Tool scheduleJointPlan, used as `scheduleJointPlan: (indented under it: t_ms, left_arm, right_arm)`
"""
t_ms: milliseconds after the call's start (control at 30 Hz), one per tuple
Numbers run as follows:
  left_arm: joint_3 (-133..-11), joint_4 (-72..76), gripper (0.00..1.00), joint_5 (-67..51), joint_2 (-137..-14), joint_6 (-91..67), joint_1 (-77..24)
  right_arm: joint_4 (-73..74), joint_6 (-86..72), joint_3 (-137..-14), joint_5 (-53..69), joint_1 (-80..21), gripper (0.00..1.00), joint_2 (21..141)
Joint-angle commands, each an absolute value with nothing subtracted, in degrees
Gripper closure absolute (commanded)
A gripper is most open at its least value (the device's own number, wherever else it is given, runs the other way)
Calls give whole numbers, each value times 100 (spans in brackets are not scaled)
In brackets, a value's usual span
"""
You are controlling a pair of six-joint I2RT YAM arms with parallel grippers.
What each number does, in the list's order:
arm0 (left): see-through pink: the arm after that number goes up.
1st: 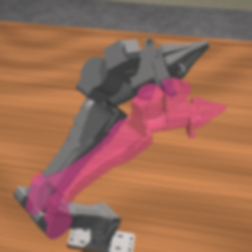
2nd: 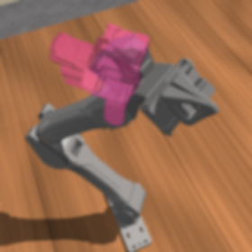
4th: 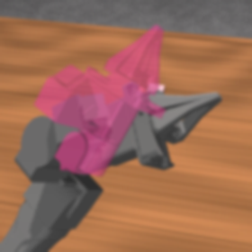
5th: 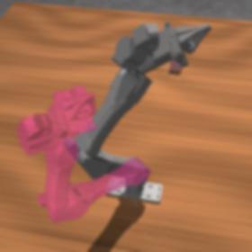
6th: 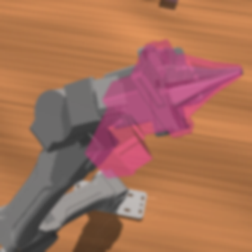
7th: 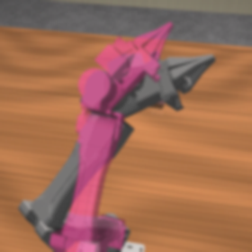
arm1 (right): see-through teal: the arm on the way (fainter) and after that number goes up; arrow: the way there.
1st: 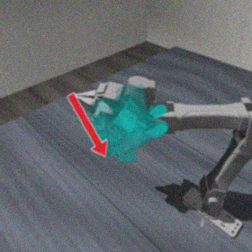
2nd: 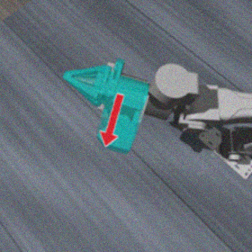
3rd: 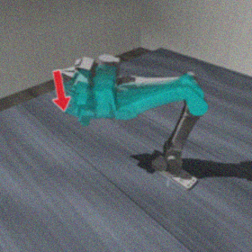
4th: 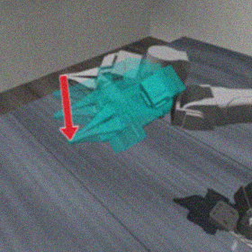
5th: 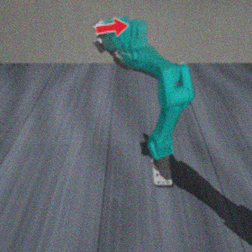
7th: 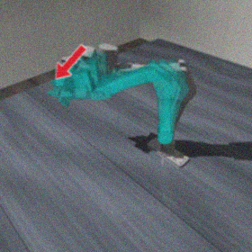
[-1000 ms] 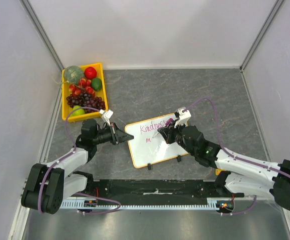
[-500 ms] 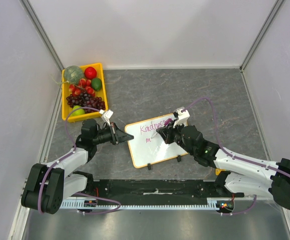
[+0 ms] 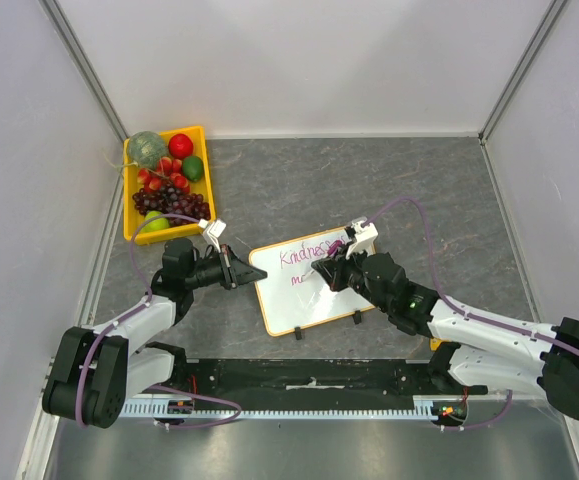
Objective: Write a sentence on the whiteboard
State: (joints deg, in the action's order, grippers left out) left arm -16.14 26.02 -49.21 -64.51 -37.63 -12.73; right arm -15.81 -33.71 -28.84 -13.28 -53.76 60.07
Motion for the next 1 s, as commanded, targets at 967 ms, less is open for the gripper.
scheduleJointPlan:
  t_ms: [967]
  left_arm:
    - [-1564, 2021, 98, -4342, -6627, -3278, -1310]
  right_arm:
    - [-1380, -3226, -3103, -1978, -5361, 100, 6047]
